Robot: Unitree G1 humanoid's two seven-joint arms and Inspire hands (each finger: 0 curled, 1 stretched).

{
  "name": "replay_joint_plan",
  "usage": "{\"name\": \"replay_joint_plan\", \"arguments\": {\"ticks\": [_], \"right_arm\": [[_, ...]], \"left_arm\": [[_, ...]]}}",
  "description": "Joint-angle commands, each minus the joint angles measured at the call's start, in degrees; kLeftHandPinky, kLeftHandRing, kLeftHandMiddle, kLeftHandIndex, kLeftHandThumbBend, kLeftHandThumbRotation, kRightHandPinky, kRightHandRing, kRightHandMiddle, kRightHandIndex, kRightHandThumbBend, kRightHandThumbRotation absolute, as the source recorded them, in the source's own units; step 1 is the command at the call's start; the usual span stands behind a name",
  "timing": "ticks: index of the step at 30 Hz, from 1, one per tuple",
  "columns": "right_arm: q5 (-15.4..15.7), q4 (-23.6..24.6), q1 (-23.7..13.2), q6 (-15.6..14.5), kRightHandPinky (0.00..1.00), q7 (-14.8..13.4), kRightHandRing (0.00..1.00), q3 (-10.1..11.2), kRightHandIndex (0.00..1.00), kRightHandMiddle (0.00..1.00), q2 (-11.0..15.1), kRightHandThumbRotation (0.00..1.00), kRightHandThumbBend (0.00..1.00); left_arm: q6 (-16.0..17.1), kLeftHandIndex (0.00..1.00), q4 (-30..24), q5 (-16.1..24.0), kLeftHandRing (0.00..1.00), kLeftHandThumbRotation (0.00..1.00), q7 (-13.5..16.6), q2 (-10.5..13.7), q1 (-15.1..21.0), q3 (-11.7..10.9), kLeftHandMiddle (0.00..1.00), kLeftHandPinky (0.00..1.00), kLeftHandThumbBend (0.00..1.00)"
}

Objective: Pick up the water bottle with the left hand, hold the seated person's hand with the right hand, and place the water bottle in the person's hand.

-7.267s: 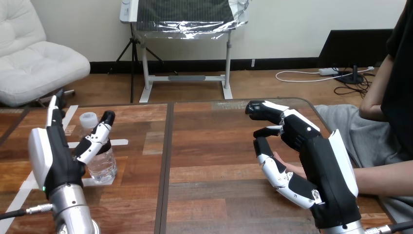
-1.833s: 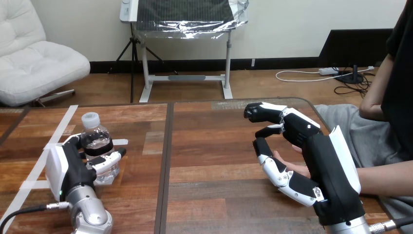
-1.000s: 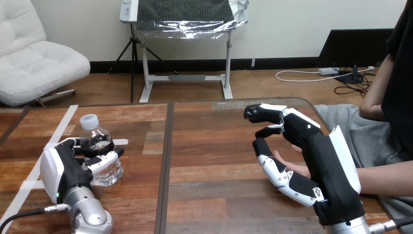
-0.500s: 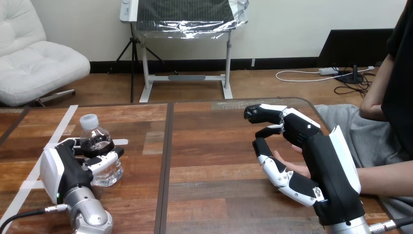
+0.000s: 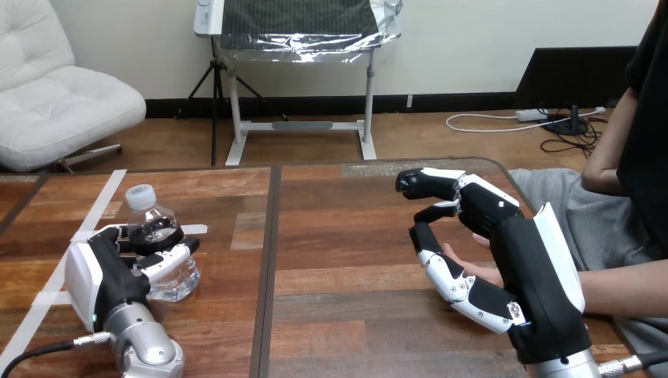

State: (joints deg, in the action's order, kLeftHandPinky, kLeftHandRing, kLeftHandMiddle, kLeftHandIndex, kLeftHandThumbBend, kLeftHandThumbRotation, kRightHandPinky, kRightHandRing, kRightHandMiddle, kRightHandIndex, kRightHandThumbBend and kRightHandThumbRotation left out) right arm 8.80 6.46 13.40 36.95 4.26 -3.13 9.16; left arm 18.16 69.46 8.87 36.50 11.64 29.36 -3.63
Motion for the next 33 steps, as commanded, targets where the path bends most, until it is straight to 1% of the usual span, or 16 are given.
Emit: {"name": "replay_joint_plan", "arguments": {"ticks": [1,6,13,17,21,25,28,33], "right_arm": [[-0.64,2.44,-2.17,1.19,0.59,-0.41,0.72,0.90,0.68,0.75,0.15,0.09,0.31],[-0.90,2.28,-2.28,1.31,0.60,-0.30,0.73,0.83,0.68,0.75,0.09,0.08,0.31],[-0.71,2.30,-2.33,1.30,0.61,-0.38,0.73,0.82,0.68,0.76,0.03,0.08,0.31],[-0.67,2.37,-2.35,1.19,0.61,-0.38,0.73,0.85,0.68,0.76,0.03,0.08,0.31],[-0.63,2.28,-2.44,1.17,0.61,-0.36,0.73,0.86,0.69,0.76,0.08,0.08,0.31],[-1.03,2.27,-2.45,0.87,0.61,-0.18,0.73,0.76,0.69,0.76,0.06,0.08,0.31],[-1.14,2.12,-2.52,0.98,0.61,-0.11,0.73,0.73,0.69,0.76,0.10,0.09,0.31],[-1.17,2.02,-2.47,1.12,0.61,-0.14,0.73,0.74,0.69,0.76,0.09,0.08,0.32]], "left_arm": [[2.66,0.47,-1.46,0.04,0.41,0.00,-0.33,-0.40,3.71,-0.19,0.47,0.35,0.74],[5.22,0.47,-2.12,-0.72,0.41,0.00,-1.15,-0.87,3.05,-0.58,0.47,0.35,0.74],[7.82,0.47,-3.30,-1.91,0.41,0.00,-2.45,-1.80,2.28,-1.23,0.47,0.35,0.73],[10.76,0.47,-4.52,-2.28,0.41,0.00,-3.46,-2.43,1.40,-1.27,0.47,0.36,0.73],[12.95,0.47,-5.55,-2.48,0.41,0.00,-4.56,-2.99,0.72,-1.42,0.47,0.37,0.73],[14.13,0.47,-6.98,-2.96,0.42,0.00,-5.78,-3.73,0.12,-1.80,0.47,0.37,0.73],[14.61,0.47,-9.17,-3.39,0.42,0.00,-6.74,-4.50,-0.67,-1.99,0.47,0.38,0.73],[15.56,0.47,-12.74,-4.72,0.42,0.00,-9.57,-5.64,-2.18,-2.22,0.47,0.38,0.73]]}}
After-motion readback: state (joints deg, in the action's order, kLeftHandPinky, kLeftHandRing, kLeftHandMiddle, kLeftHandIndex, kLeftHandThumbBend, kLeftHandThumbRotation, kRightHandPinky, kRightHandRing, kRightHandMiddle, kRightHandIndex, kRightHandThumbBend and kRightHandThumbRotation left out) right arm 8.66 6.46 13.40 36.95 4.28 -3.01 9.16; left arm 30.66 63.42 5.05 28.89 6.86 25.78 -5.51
